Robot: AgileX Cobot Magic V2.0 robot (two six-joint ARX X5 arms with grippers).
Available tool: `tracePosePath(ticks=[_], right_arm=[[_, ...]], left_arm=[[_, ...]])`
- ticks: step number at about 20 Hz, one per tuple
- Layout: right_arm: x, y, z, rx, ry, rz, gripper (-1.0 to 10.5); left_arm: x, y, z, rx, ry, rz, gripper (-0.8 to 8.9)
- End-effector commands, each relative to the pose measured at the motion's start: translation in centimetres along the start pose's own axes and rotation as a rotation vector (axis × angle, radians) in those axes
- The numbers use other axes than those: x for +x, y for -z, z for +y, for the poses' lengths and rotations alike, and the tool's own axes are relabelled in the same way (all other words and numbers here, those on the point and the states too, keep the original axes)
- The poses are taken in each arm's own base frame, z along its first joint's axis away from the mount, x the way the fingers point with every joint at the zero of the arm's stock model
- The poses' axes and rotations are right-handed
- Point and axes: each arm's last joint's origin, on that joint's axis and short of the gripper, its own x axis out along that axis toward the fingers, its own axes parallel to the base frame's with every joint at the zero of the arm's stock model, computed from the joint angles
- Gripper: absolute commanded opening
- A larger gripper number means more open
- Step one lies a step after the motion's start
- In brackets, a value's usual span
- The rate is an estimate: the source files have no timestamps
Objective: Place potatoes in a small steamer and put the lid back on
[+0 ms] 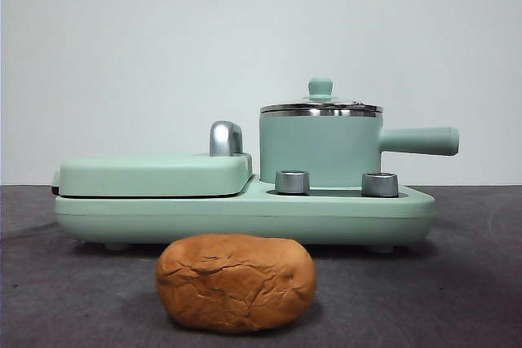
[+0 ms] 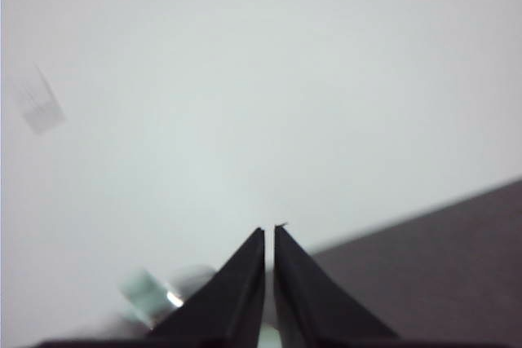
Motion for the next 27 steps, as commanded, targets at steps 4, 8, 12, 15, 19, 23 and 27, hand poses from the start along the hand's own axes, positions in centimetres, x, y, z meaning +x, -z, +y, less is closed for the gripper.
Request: tracePosePath(ticks=[4, 8, 12, 15, 19, 23, 27], right_arm=[[0.1, -4.3, 2.6, 0.110, -0.112, -0.058, 0.1], [0.7, -8.2, 4.7, 0.111, -0.092, 0.022, 0.1], [2.3, -11.2, 6.5, 0.031, -0.128, 0.140, 0.1], [4.1, -12.8, 7.5, -0.067, -0.160, 0.240, 0.1], [7.1, -13.4, 7.9, -0.220, -0.201, 0.413, 0.1], [9.5, -12.8, 7.6, -0.329, -0.268, 0.563, 0.1], [11.2, -11.4, 7.3, -0.426, -0.345, 0.660, 0.1]], left_arm=[[0.5, -3.0, -1.9, -0.062, 0.047, -0.036, 0.09], [1.5, -5.8, -3.6, -0.078, -0.043, 0.096, 0.09], [3.0, -8.3, -5.2, -0.048, -0.078, 0.217, 0.09], [4.8, -9.9, -6.3, 0.036, -0.035, 0.297, 0.10], [7.5, -10.9, -7.1, 0.141, 0.051, 0.445, 0.10], [10.1, -10.9, -7.5, 0.255, 0.169, 0.603, 0.09], [12.2, -10.2, -7.7, 0.398, 0.320, 0.720, 0.09]])
